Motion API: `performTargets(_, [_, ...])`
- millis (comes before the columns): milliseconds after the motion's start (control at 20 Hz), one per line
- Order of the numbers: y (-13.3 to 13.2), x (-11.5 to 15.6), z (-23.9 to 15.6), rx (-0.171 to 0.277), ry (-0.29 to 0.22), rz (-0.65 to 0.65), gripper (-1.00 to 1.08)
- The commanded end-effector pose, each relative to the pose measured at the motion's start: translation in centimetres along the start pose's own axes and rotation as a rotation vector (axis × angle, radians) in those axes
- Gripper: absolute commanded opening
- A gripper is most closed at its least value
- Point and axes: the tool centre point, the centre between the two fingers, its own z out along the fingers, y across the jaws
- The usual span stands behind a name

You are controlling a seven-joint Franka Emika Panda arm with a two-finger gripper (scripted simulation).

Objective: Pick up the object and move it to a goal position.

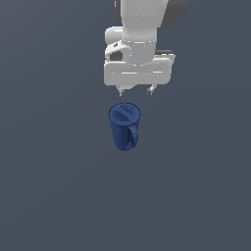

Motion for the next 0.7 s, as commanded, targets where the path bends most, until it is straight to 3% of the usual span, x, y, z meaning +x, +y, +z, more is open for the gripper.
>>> performTargets(0, [0.00, 0.00, 0.00, 0.000, 0.000, 0.000, 1.00])
performTargets(450, [0.00, 0.00, 0.00, 0.000, 0.000, 0.000, 1.00])
performTargets(500, [0.00, 0.00, 0.00, 0.000, 0.000, 0.000, 0.28])
performTargets(650, [0.02, 0.08, 0.07, 0.000, -0.004, -0.003, 0.28])
